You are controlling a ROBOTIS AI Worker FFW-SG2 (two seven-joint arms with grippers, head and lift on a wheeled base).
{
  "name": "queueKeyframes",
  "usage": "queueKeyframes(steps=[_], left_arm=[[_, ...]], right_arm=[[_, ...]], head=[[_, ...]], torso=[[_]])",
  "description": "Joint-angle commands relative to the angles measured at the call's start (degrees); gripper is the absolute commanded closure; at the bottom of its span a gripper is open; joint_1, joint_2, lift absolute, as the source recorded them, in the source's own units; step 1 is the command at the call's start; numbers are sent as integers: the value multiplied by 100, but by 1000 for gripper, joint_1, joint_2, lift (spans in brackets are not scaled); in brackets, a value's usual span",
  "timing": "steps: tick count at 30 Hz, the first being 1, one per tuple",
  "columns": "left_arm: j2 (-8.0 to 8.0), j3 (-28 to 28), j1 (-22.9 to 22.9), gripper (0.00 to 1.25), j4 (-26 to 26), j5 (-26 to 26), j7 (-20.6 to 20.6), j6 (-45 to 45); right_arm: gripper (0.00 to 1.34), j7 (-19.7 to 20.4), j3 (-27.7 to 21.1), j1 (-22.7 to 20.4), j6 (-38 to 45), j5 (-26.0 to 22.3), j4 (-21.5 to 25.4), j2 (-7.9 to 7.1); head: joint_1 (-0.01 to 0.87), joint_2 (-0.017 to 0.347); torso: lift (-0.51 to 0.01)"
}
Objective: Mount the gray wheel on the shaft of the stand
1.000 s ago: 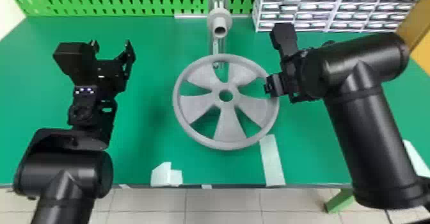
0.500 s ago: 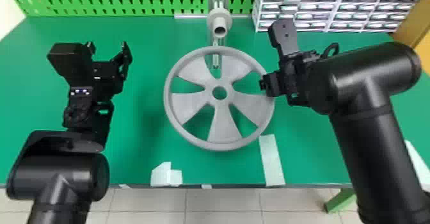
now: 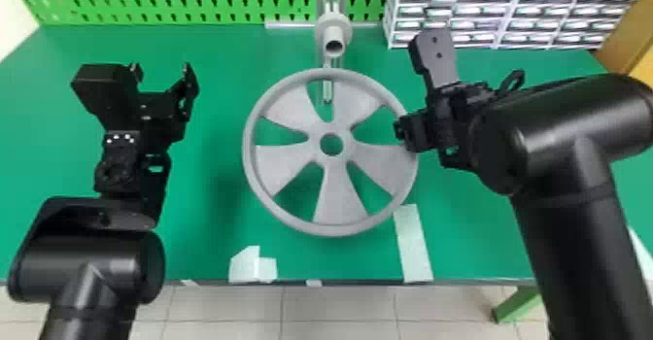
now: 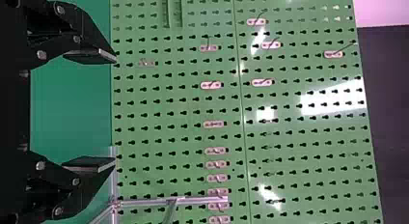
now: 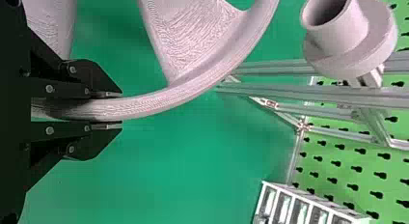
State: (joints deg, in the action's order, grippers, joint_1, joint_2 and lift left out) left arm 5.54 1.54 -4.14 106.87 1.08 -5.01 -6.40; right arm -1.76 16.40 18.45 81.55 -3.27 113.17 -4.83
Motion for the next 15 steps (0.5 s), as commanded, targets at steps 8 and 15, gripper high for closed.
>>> queueKeyframes(steps=[8,15], left_arm=[[0,-13,10,493,0,-20,-9,-19],[0,-30,10,493,0,-20,-9,-37]], right_arm=[[1181,0,-6,-87,10,54,496,-44],[1179,0,-50,-96,-113,63,619,-62]], head=[[865,52],[865,52]], torso=[[-101],[-101]])
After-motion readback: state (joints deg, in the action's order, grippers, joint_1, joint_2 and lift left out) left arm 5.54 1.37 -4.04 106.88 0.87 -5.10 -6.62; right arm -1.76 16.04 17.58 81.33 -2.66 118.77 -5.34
